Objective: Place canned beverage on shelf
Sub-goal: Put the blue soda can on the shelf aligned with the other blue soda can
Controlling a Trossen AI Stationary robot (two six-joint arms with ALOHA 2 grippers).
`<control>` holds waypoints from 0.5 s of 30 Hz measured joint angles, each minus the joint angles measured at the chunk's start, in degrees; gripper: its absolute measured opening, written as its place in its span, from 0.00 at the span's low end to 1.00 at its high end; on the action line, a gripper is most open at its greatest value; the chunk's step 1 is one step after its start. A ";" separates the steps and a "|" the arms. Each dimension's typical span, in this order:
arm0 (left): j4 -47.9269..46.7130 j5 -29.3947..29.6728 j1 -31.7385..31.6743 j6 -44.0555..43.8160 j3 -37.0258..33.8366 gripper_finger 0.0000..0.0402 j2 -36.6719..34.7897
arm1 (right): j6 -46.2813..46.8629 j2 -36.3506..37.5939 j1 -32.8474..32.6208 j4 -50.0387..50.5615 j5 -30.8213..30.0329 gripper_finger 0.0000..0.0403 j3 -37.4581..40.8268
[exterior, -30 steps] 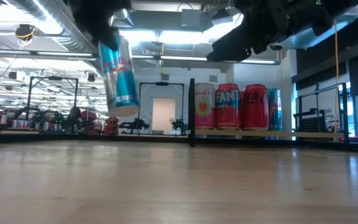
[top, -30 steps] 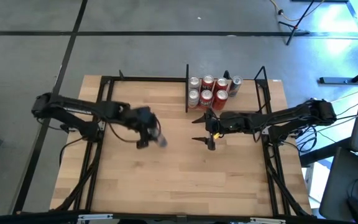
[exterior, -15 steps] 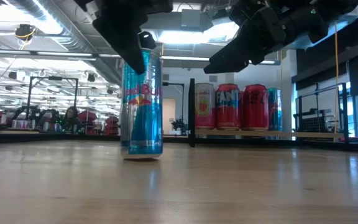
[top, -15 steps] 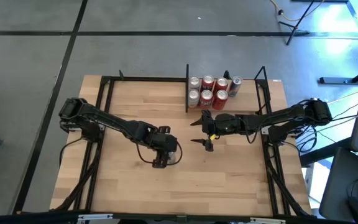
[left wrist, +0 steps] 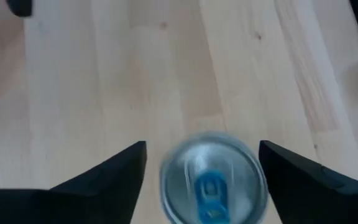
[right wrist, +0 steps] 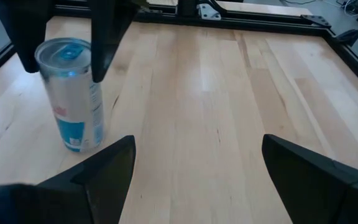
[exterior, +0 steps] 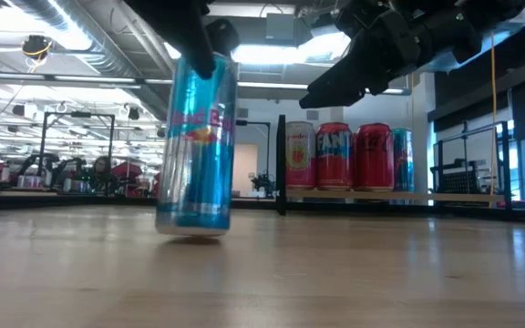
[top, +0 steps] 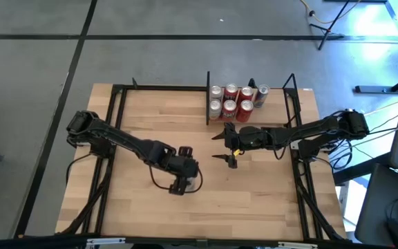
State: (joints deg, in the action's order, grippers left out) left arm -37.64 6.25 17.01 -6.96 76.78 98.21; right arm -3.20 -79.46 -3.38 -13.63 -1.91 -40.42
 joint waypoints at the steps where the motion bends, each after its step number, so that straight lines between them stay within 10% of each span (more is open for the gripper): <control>1: 0.10 0.16 -0.04 0.03 0.11 0.74 0.00 | 0.00 0.00 0.00 0.00 0.00 0.83 0.00; 15: -1.57 4.90 2.16 0.26 0.26 0.80 -11.00 | 1.72 -0.48 -1.21 -3.82 5.45 0.83 0.02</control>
State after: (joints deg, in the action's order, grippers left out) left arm -39.20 11.15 19.17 -6.70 77.03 87.22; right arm -1.48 -79.95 -4.59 -17.45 3.54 -40.40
